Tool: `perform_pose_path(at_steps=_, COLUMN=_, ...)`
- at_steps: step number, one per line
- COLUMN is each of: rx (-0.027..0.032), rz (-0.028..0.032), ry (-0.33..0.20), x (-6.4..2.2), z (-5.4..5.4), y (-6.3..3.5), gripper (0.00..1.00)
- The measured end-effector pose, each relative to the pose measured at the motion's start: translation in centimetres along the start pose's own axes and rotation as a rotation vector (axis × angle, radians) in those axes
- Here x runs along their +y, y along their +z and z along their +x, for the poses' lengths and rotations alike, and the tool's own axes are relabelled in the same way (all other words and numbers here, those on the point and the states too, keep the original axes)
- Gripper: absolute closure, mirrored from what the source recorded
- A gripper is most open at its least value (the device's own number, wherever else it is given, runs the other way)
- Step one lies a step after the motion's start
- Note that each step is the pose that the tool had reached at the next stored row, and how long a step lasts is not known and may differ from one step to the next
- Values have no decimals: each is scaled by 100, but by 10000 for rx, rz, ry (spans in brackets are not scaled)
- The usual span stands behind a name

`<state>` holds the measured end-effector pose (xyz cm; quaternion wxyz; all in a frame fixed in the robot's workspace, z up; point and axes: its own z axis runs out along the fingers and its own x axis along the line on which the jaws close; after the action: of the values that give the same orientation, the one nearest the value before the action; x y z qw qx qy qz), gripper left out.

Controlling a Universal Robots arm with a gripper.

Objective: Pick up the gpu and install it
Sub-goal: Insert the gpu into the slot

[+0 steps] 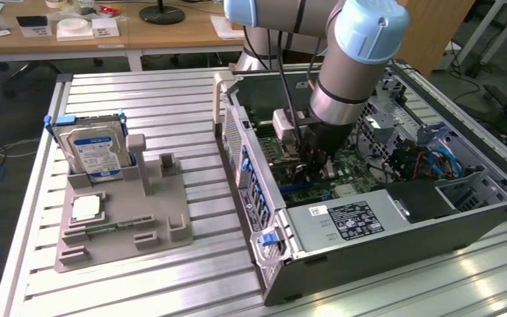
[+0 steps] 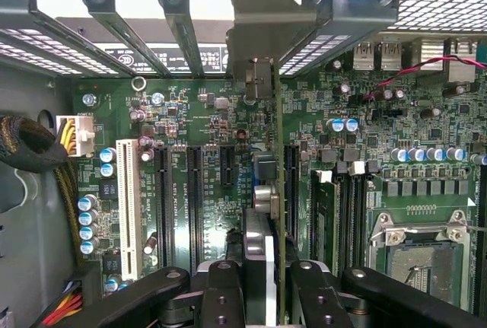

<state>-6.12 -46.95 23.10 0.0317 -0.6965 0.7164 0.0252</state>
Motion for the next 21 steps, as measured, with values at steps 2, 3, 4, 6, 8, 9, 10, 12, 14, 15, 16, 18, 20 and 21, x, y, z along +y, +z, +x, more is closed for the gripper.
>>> perform_pose_path(at_steps=2, rx=63, rz=3, ry=-1, x=0, z=-13, y=1, gripper=72)
perform_pose_path(at_steps=3, rx=87, rz=3, ry=-2, x=-1, z=-18, y=2, gripper=72)
perform_pose_path(at_steps=4, rx=110, rz=3, ry=-2, x=-1, z=-21, y=2, gripper=72)
perform_pose_path(at_steps=6, rx=157, rz=4, ry=-2, x=0, z=-29, y=2, gripper=72)
perform_pose_path(at_steps=8, rx=215, rz=4, ry=-2, x=0, z=-39, y=3, gripper=72)
perform_pose_path(at_steps=9, rx=234, rz=4, ry=-4, x=-1, z=-41, y=3, gripper=72)
perform_pose_path(at_steps=10, rx=238, rz=4, ry=-4, x=-1, z=-40, y=3, gripper=72)
perform_pose_path(at_steps=12, rx=226, rz=5, ry=-3, x=0, z=-41, y=3, gripper=72)
perform_pose_path(at_steps=14, rx=225, rz=4, ry=-2, x=0, z=-41, y=3, gripper=72)
perform_pose_path(at_steps=15, rx=225, rz=5, ry=-2, x=0, z=-41, y=3, gripper=72)
perform_pose_path(at_steps=16, rx=225, rz=6, ry=-3, x=4, z=-41, y=3, gripper=72)
perform_pose_path(at_steps=18, rx=225, rz=5, ry=-2, x=14, z=-41, y=4, gripper=72)
perform_pose_path(at_steps=20, rx=224, rz=5, ry=-4, x=14, z=-40, y=11, gripper=72)
perform_pose_path(at_steps=21, rx=225, rz=5, ry=-3, x=15, z=-39, y=19, gripper=72)
